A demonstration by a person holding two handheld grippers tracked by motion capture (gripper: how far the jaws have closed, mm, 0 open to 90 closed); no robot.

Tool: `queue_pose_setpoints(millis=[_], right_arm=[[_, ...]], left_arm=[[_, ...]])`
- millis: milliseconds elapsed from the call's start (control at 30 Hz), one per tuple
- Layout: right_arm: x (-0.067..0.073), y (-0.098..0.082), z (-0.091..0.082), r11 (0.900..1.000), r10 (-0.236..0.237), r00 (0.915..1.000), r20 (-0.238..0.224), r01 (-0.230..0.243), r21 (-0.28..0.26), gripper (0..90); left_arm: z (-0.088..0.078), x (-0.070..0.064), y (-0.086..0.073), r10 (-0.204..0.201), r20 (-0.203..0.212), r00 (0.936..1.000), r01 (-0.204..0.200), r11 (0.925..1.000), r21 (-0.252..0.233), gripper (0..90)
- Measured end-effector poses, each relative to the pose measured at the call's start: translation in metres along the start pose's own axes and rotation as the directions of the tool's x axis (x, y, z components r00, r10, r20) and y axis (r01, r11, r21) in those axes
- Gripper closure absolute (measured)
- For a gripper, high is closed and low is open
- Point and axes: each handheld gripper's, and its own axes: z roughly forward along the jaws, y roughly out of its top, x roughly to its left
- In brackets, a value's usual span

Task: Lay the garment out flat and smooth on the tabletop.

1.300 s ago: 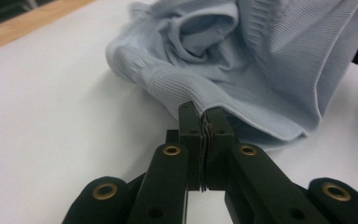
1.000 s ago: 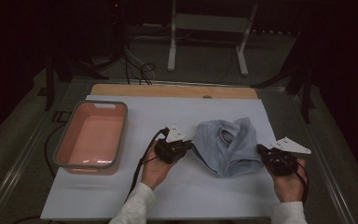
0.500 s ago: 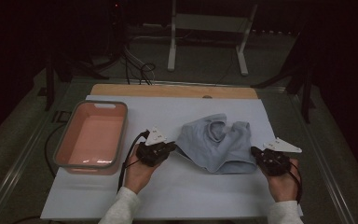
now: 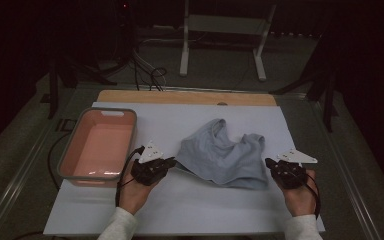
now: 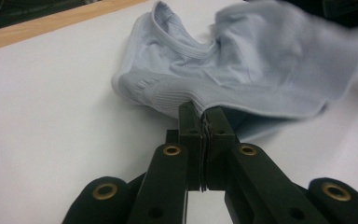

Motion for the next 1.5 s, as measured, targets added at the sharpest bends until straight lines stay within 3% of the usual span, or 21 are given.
queue_pose_setpoints(millis=[367, 567, 733, 833, 1000, 1133, 1367, 1500], right_arm=[[0.005, 0.001, 0.005, 1.0, -0.003, 1.0, -0.007, 0.003, 0.0, 54.3], [0.007, 0.0, 0.01, 1.0, 0.013, 0.9995, -0.03, -0.013, 0.003, 47.3], [0.004, -0.003, 0.016, 0.998, 0.061, 0.9952, -0.076, -0.061, 0.003, 47.4], [0.004, -0.002, 0.017, 0.998, 0.064, 0.9943, -0.085, -0.064, -0.001, 49.0], [0.004, 0.001, 0.021, 0.999, 0.051, 0.9948, -0.088, -0.051, 0.006, 61.9], [0.001, 0.006, 0.028, 0.999, 0.049, 0.992, -0.116, -0.048, 0.016, 71.4], [0.006, 0.009, 0.044, 0.998, 0.055, 0.978, -0.202, -0.045, 0.053, 67.2], [0.012, 0.011, 0.053, 0.996, 0.057, 0.9663, -0.251, -0.036, 0.086, 71.1]], left_arm=[[-0.01, -0.003, -0.013, 0.007, -0.003, 1.0, -0.007, 0.9997, 0.023, 88.9], [-0.013, -0.003, -0.023, 0.002, -0.006, 1.0, -0.002, 0.9994, 0.036, 88.8], [-0.017, -0.004, -0.03, -0.006, 0.008, 1.0, 0.006, 0.9995, 0.032, 88.9], [-0.018, -0.003, -0.033, -0.01, 0.011, 0.9999, 0.009, 0.9994, 0.035, 89.0], [-0.023, -0.003, -0.036, -0.011, 0.005, 0.9999, 0.011, 0.9994, 0.032, 89.0], [-0.028, -0.002, -0.04, -0.01, -0.006, 0.9999, 0.01, 0.9993, 0.035, 89.1], [-0.039, 0.002, -0.049, -0.025, -0.021, 0.9995, 0.026, 0.9991, 0.034, 89.1], [-0.042, 0.002, -0.052, -0.028, -0.027, 0.9992, 0.029, 0.9991, 0.031, 89.1]])
